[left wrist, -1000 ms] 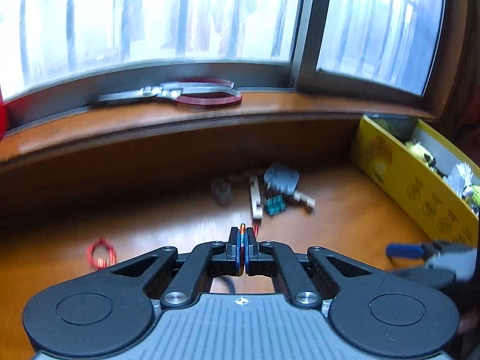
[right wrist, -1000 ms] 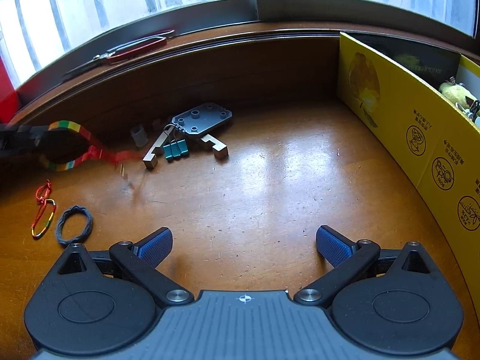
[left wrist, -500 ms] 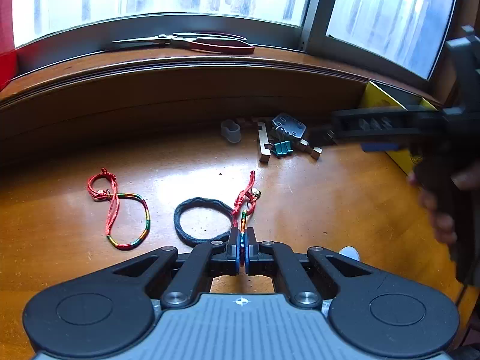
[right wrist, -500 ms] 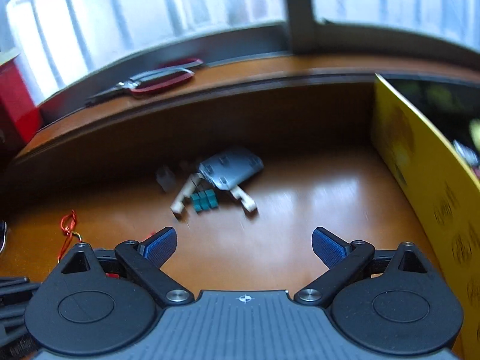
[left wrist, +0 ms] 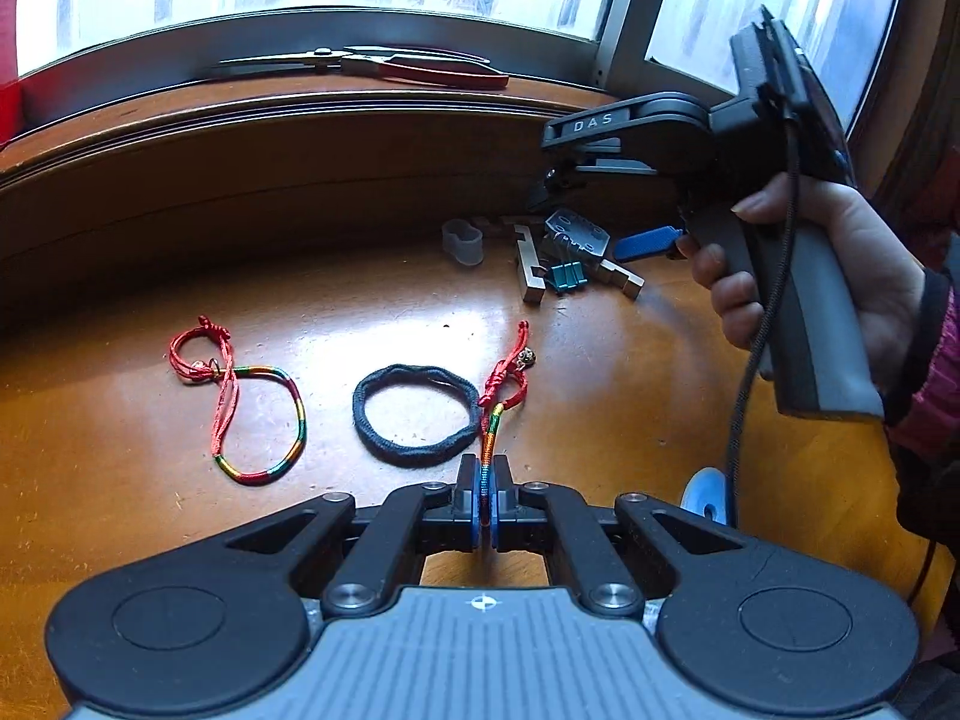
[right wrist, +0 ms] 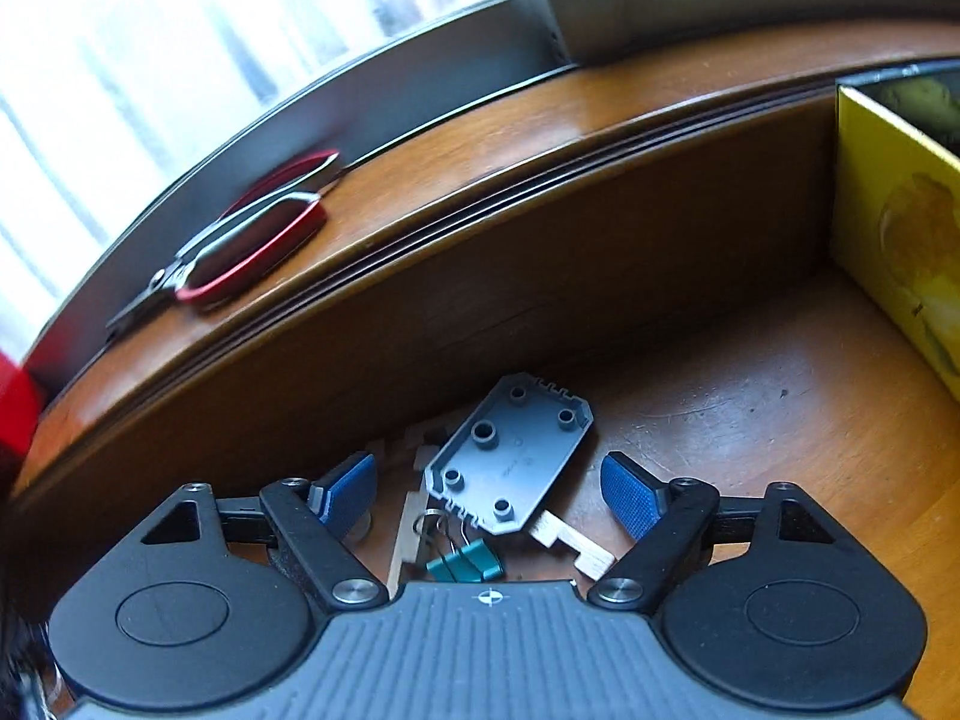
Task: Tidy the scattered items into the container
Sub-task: 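Grasp a flat metal key piece with the right gripper while the left gripper holds the bracelet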
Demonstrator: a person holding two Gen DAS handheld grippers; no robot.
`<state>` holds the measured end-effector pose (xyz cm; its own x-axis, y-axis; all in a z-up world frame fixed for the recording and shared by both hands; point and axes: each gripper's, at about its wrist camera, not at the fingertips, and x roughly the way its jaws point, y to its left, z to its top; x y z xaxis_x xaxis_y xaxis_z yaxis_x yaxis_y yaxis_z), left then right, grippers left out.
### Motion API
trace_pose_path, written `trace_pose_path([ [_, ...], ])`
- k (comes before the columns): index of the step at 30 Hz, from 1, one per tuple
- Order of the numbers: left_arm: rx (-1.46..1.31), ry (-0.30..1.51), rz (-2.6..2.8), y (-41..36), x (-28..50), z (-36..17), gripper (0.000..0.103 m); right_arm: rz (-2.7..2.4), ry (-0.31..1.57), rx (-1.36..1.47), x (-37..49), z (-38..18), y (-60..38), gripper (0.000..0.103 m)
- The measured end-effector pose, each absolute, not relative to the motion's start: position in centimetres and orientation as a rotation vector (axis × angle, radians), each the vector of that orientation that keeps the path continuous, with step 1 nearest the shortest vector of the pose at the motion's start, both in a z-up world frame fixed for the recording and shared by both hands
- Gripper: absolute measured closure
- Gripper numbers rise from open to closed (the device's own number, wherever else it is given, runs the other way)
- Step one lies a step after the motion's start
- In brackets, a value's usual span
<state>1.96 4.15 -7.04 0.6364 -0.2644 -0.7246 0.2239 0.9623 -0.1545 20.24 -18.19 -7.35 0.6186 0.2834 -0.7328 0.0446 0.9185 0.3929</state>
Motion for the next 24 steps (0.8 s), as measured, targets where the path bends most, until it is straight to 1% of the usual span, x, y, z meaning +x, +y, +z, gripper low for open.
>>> trace_pose_path([
  [1, -0.051, 0.834, -0.282, 4.2, 1.9, -7.0, 0.100, 0.137, 0.902, 0.399, 20.5, -7.5, -18.0, 0.024],
  [3, -0.049, 0.833, -0.292, 4.2, 1.8, -7.0, 0.100, 0.124, 0.908, 0.380, 20.9, -7.7, -17.6, 0.032],
  [5, -0.044, 0.830, -0.304, 4.1, 1.7, -7.0, 0.100, 0.108, 0.900, 0.345, 20.9, -7.8, -17.1, 0.036],
  [6, -0.042, 0.829, -0.311, 4.0, 1.6, -7.0, 0.100, 0.100, 0.899, 0.328, 20.9, -7.8, -17.0, 0.043],
  [8, -0.040, 0.830, -0.321, 3.9, 1.6, -7.0, 0.100, 0.094, 0.897, 0.308, 20.8, -7.8, -16.9, 0.047],
  [11, -0.031, 0.827, -0.333, 3.7, 1.5, -7.1, 0.100, 0.095, 0.897, 0.303, 20.4, -7.9, -17.1, 0.051],
  [15, -0.023, 0.820, -0.341, 3.6, 1.5, -7.0, 0.100, 0.092, 0.902, 0.332, 19.4, -7.8, -17.9, 0.060],
  [19, -0.020, 0.820, -0.344, 3.6, 1.5, -7.1, 0.099, 0.110, 0.877, 0.311, 17.2, -7.1, -18.6, 0.060],
  [20, -0.019, 0.819, -0.346, 3.5, 1.6, -7.1, 0.099, 0.117, 0.872, 0.303, 16.5, -7.0, -18.8, 0.062],
  [21, -0.018, 0.818, -0.349, 3.5, 1.4, -7.0, 0.099, 0.126, 0.874, 0.302, 15.8, -7.0, -19.0, 0.078],
  [22, -0.017, 0.818, -0.352, 3.5, 1.4, -7.0, 0.099, 0.138, 0.881, 0.308, 15.1, -7.0, -19.2, 0.084],
  [24, -0.014, 0.816, -0.357, 3.3, 1.1, -7.0, 0.099, 0.157, 0.894, 0.316, 13.9, -6.6, -19.5, 0.085],
])
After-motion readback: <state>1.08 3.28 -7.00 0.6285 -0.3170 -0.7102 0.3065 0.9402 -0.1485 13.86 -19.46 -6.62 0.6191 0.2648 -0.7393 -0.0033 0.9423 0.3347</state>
